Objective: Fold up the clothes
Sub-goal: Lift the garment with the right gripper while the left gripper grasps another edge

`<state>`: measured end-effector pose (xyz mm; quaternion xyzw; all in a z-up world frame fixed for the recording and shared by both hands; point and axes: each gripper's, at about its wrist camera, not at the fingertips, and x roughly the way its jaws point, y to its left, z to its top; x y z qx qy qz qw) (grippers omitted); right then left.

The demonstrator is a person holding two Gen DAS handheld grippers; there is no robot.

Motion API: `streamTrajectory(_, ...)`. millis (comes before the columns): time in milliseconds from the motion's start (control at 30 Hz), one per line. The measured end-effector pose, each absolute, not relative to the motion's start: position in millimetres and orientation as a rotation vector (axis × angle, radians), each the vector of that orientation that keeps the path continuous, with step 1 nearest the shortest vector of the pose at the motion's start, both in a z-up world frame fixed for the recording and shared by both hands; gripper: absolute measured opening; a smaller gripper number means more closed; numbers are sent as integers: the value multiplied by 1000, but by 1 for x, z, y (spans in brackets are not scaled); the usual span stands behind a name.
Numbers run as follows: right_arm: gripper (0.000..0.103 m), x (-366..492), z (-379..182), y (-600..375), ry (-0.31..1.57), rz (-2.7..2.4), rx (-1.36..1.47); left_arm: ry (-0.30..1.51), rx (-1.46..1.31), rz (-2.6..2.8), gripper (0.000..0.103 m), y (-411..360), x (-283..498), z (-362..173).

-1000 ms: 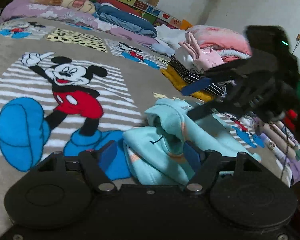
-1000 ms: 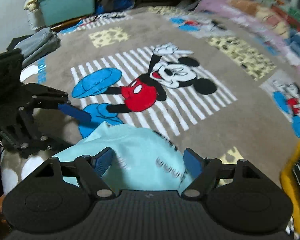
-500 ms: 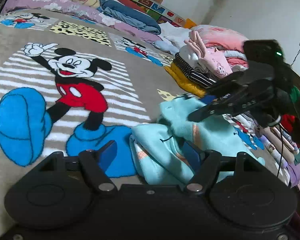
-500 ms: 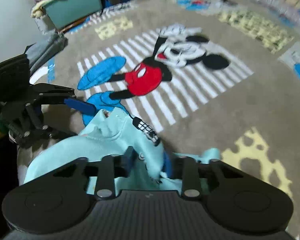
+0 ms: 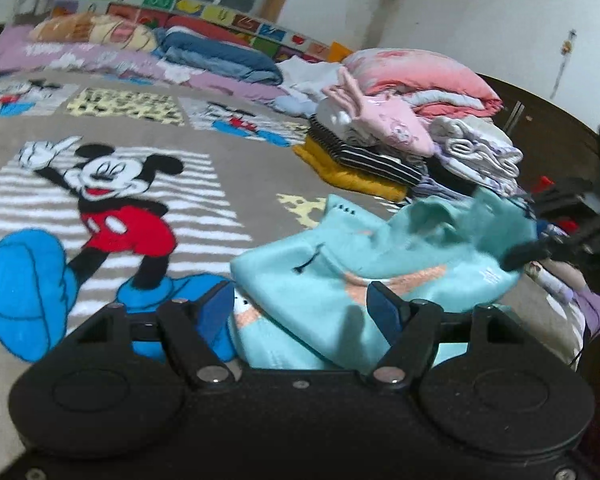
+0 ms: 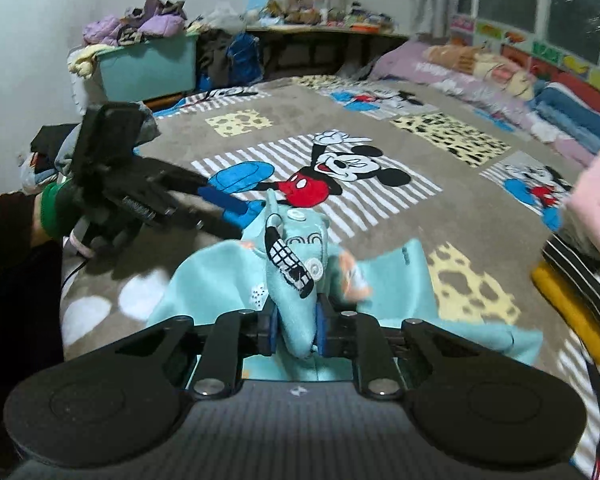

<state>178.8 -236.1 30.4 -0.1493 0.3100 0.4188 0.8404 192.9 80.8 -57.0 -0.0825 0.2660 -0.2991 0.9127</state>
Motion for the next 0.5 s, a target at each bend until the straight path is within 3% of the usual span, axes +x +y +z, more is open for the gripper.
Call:
streamTrajectory(267, 19, 91, 1, -233, 585, 787, -417, 453, -47, -705, 73, 70, 168, -42)
streamTrajectory(500, 19, 49, -47, -229, 629, 722, -451, 388, 76, -799, 73, 63, 146, -32)
